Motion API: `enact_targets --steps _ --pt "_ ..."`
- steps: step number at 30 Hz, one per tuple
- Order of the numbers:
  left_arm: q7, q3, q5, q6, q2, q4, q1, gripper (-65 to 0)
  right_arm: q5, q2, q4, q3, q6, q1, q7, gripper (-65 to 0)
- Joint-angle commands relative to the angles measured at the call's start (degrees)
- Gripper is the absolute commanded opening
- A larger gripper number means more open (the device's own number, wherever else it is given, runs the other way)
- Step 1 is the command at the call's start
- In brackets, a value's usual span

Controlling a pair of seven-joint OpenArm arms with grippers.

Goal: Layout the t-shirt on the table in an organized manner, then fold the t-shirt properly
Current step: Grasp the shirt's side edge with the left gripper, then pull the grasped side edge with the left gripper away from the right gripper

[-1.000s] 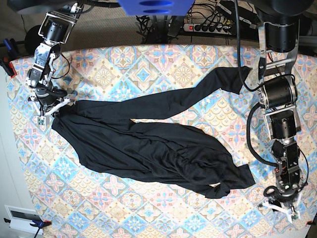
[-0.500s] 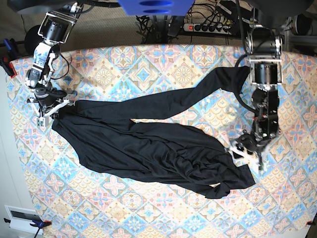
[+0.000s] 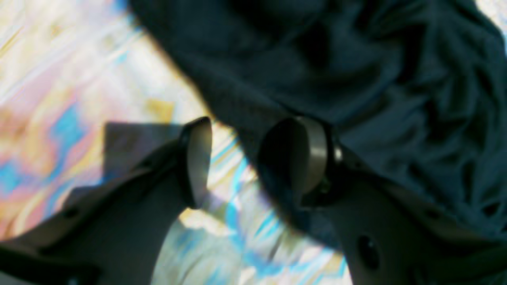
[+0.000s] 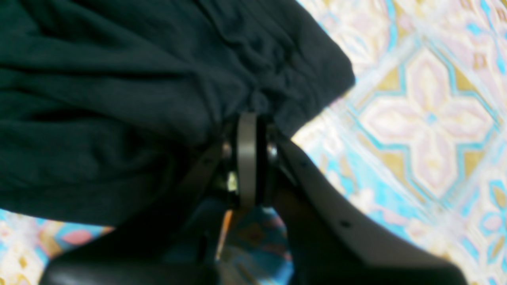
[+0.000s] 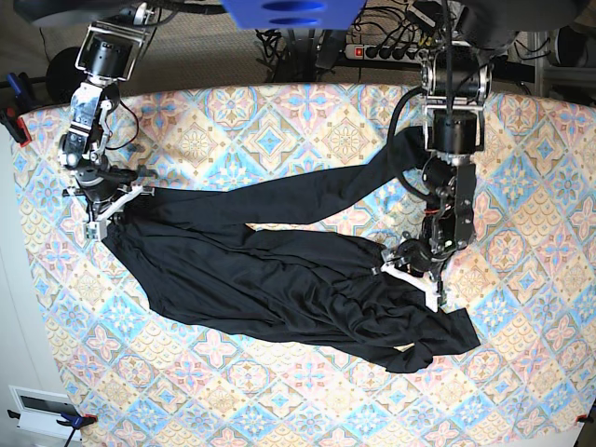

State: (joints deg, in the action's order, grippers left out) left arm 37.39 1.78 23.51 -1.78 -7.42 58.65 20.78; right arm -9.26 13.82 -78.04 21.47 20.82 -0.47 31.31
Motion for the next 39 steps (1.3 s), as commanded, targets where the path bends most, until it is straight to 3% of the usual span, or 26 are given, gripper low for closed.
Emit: enact_targets --steps 1,3,6,7,15,19,22,29,34,39 --pt "2.7 -0.2 0.4 -0.7 0.6 -2.3 0.8 -36.6 -0.5 1.1 -1.1 0.3 -0.1 1.0 -1.6 -65.0" --pt "2.3 -0.2 0.4 -0.6 1.5 -5.4 2.3 -43.5 -0.5 1.1 -1.1 0.5 -0.1 1.0 -1.6 -65.0" --pt "2.2 -1.6 1.0 -0.5 1.8 -5.1 3.1 -63.4 -0.5 1.1 -1.1 0.6 -0.1 1.2 -1.6 -65.0" --pt "2.4 -1.6 1.0 -0.5 1.8 -4.4 3.2 -65.0 -0.5 1.1 -1.1 0.6 -0.1 1.2 -1.6 -65.0" --pt "12.4 -1.2 1.1 -0.5 -1.7 25.6 -3.8 -65.0 -0.5 1.1 -0.8 0.7 -0.1 1.3 -1.6 -65.0" --pt "15.8 -1.2 1.5 -0.5 -4.8 43.6 -9.1 -65.0 -0.5 1.1 -0.7 0.7 -0.1 1.3 -1.6 -65.0" --pt "18.2 -1.2 4.3 -0.5 -7.2 51.1 -11.8 -65.0 -0.5 1.1 -0.7 0.5 -0.1 1.3 -1.6 -65.0" --pt "19.4 2.2 9.6 -0.5 -12.2 53.8 -20.3 -64.9 -0.5 1.1 -0.7 0.5 -0.2 1.3 -1.6 -65.0" --pt "19.4 1.9 10.1 -0.5 -15.7 53.1 -29.3 -64.8 -0.5 1.1 -0.7 0.5 -0.2 1.3 -1.6 -65.0" --pt "20.8 1.3 11.1 -0.5 -18.3 50.1 -31.3 -64.0 -0.5 1.1 -0.7 0.4 -0.2 1.3 -1.6 -65.0"
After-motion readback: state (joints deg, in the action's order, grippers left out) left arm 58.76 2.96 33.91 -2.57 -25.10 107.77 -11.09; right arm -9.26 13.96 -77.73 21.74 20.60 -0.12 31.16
